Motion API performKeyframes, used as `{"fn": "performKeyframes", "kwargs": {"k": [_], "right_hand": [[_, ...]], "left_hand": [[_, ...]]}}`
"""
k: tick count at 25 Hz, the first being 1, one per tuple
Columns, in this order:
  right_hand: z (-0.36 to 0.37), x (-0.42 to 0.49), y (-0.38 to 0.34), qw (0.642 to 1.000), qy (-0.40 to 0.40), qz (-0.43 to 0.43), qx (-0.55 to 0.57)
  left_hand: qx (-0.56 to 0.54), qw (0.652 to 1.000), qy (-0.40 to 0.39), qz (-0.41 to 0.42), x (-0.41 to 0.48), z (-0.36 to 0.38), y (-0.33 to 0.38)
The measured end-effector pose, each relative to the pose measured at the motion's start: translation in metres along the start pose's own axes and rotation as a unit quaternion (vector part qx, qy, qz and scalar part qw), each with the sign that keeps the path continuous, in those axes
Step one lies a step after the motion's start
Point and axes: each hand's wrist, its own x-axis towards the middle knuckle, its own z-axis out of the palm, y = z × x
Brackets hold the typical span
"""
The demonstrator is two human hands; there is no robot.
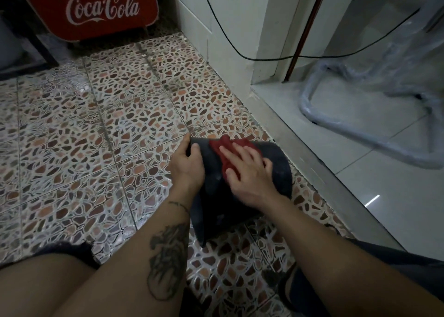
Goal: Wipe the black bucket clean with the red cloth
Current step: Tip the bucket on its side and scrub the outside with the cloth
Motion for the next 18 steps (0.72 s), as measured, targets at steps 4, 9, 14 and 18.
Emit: {"fn": "performKeyframes", "kwargs": {"k": [4,9,14,18], "right_hand": [[-0.02,0.03,0.028,0.985,-0.053,0.162,-0.009],[-0.019,0.017,0.042,0.974,-0.058,0.219,0.006],[-0.015,-0.013,0.038,0.975,-0.031,0.221,0.022],[-0.01,-0.045,0.031,0.989,-0.021,0.145,0.022]], "left_hand": [[0.076,0.997,-0.017,0.021,-0.015,0.013,0.008],[0.179,0.975,-0.018,0.133,-0.062,0.006,-0.002],[0.239,0.952,-0.048,0.187,-0.109,-0.006,-0.006],[0.229,0.965,-0.055,0.112,-0.088,-0.004,0.019]]}}
